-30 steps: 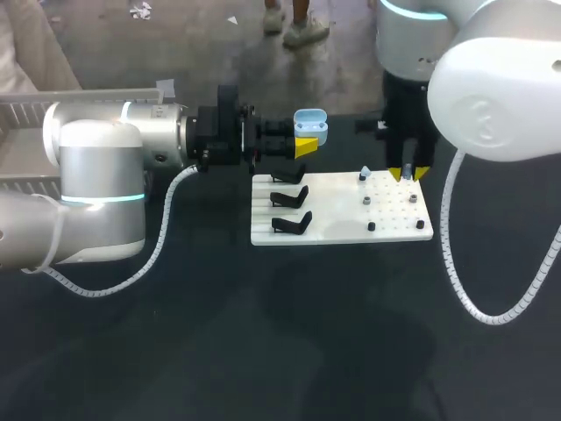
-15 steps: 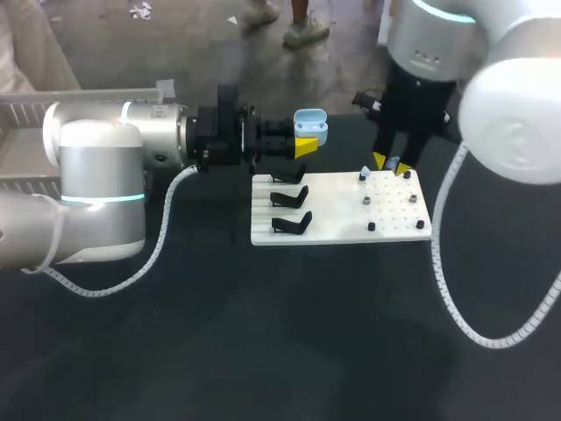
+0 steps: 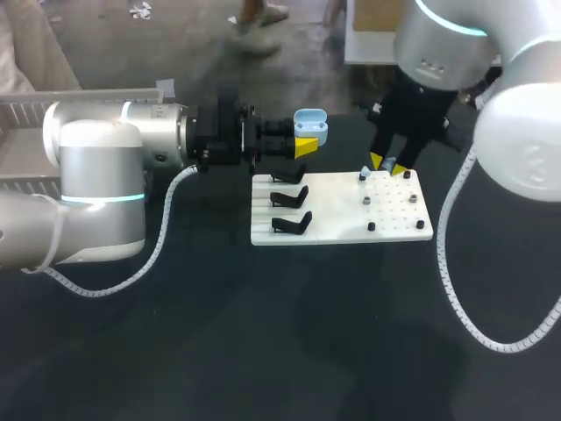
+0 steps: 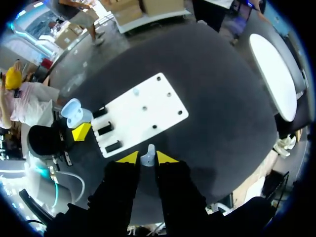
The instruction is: Pick up each earbud case from the left stands, insert the matching earbuds, close the lid, and place the case in the box.
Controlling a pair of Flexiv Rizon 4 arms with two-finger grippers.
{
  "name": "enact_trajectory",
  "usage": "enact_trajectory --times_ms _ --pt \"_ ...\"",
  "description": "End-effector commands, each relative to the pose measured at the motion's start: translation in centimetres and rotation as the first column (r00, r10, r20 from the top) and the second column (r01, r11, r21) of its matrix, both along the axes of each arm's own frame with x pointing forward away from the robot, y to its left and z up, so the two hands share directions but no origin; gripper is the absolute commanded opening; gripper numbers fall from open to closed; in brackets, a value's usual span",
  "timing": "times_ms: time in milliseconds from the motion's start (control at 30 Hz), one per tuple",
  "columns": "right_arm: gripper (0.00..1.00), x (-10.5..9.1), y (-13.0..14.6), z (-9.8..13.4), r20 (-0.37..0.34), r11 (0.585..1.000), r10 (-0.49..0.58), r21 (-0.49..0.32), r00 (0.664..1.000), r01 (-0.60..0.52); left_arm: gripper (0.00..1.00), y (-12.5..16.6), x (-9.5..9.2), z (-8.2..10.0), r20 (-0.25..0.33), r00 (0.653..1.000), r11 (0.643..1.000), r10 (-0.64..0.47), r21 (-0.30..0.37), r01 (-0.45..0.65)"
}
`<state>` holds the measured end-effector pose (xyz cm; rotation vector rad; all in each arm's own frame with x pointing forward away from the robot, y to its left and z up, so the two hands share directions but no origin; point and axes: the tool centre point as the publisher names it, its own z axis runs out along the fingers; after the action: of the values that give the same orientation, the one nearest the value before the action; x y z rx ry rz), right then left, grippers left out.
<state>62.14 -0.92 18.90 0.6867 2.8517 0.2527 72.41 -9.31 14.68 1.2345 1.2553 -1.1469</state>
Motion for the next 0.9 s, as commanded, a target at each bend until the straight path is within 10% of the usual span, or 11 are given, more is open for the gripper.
enact_trajectory --times_ms 33,900 --pt "0.0 2.2 2.2 0.9 -0.06 0.999 0.012 -0.033 0.998 -0.014 0.0 0.0 -0.1 -0.1 0.005 1.0 1.0 0.006 -0.006 -0.006" --pt "0.0 8.0 7.5 2.7 -0.083 0.975 0.223 0.017 0.971 -0.222 0.0 0.0 -0.1 -0.1 0.005 1.0 1.0 0.006 -0.006 -0.006"
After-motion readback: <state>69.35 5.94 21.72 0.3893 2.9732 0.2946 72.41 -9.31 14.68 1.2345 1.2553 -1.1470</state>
